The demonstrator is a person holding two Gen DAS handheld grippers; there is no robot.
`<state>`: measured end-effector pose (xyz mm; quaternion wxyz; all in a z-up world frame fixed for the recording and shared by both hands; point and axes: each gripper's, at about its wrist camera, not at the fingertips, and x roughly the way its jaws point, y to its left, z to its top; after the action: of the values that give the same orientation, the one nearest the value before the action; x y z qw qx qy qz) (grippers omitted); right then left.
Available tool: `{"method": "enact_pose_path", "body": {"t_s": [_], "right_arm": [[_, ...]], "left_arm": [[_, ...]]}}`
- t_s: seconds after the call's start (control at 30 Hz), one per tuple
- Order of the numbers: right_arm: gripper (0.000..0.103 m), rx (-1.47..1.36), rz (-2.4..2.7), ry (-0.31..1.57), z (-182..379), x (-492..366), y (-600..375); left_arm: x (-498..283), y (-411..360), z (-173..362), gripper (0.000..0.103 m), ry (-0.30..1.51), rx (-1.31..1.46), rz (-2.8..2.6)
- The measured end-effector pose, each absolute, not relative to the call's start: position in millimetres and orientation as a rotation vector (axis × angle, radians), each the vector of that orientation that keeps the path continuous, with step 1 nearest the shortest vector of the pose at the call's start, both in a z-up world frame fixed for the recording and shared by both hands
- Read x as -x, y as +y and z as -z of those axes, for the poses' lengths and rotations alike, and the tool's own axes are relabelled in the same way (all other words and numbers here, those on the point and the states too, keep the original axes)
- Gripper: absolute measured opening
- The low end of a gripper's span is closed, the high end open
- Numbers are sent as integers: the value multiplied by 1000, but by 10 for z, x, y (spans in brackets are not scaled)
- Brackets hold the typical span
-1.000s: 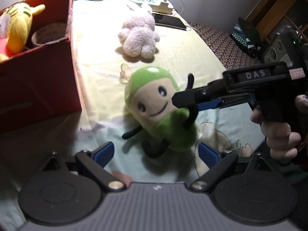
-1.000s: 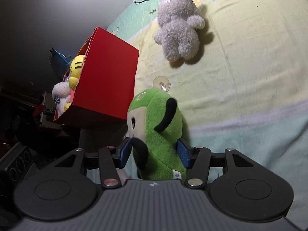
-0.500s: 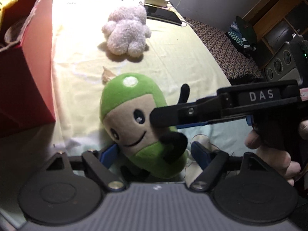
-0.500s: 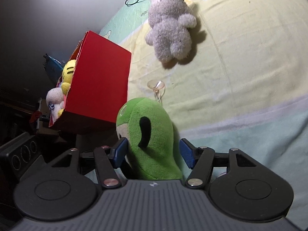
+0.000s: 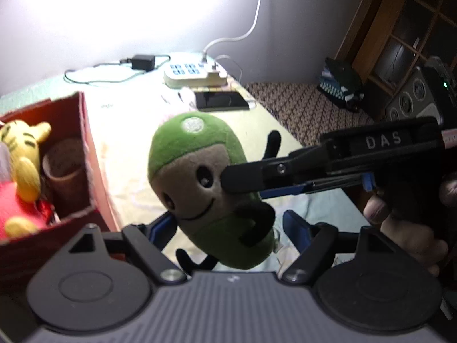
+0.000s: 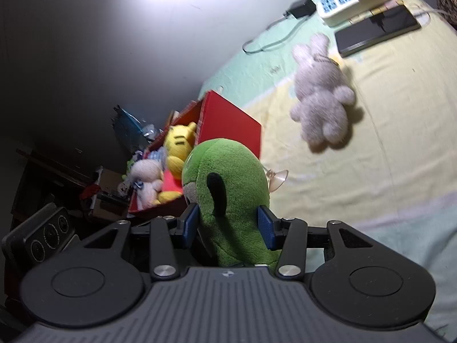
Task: Organize objects
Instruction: 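Lift the green plush with the right gripper and carry it to the box, then lower the green plush into the red box and open the right gripper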
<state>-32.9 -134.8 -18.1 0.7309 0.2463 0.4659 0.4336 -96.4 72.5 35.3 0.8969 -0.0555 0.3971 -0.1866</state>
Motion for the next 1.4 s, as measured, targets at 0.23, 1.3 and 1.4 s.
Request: {"method": "enact_pose_path", "body": {"t_s": [0.23, 1.3, 1.4], "right_arm": [[48, -582, -1020, 898, -131, 306, -782], [42, -368, -761, 896, 39, 209, 431], [43, -384, -762, 863, -51, 180, 480]], "left_arm": [[829, 1359, -813, 79, 694, 145, 316], [775, 2299, -228, 90, 815, 20, 179], [829, 2304, -246, 90, 813, 28, 179]]}}
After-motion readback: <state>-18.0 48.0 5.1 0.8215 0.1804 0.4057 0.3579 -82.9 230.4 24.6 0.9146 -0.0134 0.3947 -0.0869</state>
